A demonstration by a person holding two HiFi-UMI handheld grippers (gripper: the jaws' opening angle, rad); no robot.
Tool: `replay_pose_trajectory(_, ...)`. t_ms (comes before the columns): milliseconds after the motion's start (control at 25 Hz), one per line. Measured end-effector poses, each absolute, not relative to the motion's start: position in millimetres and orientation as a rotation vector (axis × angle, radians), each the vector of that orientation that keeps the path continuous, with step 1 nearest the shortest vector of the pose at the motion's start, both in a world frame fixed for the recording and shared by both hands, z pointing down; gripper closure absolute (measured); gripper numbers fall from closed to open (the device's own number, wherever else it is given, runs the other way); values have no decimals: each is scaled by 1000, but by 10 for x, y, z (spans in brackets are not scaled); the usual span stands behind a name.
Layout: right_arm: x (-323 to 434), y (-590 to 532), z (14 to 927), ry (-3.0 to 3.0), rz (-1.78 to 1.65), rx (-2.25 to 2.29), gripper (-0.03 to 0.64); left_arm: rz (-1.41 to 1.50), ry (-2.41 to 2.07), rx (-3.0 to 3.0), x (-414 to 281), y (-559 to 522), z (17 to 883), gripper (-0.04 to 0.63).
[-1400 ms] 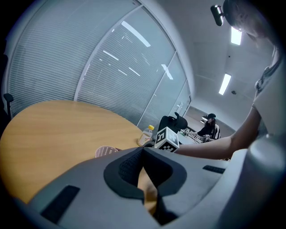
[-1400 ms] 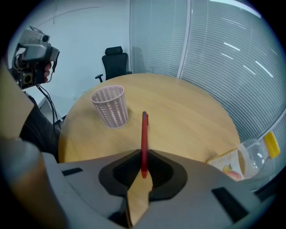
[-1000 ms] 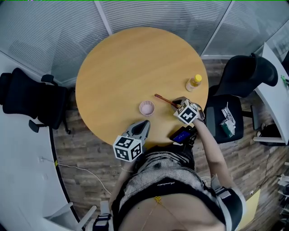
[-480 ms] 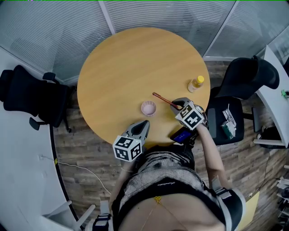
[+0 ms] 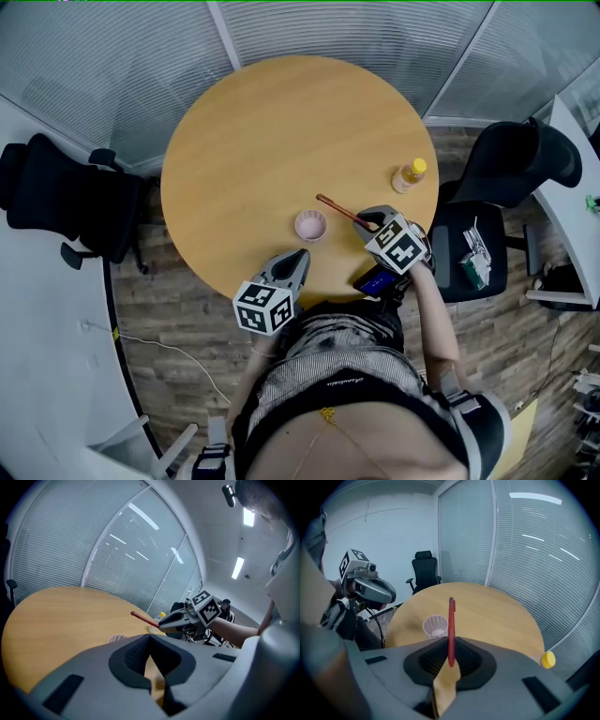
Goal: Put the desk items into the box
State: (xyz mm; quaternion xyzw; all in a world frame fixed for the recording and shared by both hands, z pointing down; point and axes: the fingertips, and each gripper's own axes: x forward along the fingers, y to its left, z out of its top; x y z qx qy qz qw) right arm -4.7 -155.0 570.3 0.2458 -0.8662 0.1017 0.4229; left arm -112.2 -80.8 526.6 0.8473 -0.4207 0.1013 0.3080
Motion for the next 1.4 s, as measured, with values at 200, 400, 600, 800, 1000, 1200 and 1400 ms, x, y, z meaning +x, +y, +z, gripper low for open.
replay_pose_trajectory(200, -140, -1479, 5772, -2149, 248, 575, 557, 262, -1111, 2232, -1163, -826, 5266, 577)
replay_pose_trajectory(400, -182, -1449, 5866, -2116, 208, 523, 557, 264, -1108, 2227, -1149, -856, 5295, 577)
replay_pose_trajectory(600, -230, -1403, 5964, -2090, 212, 474, 557, 265, -1106, 2221, -1161, -884, 5301, 577)
replay_pose_trajectory(800, -306, -1365, 6033, -2064, 187, 431, 557, 268, -1103, 2218, -1179, -907, 5307, 577)
replay_pose_trajectory(1000, -321, -1335, 6148, -2015, 156, 392, 557, 274, -1095, 2219, -1128, -924, 5339, 577)
replay_pose_trajectory(1200, -353, -1321, 6202, -1973, 105, 356, 557, 274, -1095, 2214, -1145, -937, 5352, 577)
replay_pose_trajectory(1400, -399, -1303, 6219, -1977, 101, 346, 557, 274, -1099, 2209, -1166, -941, 5360, 577)
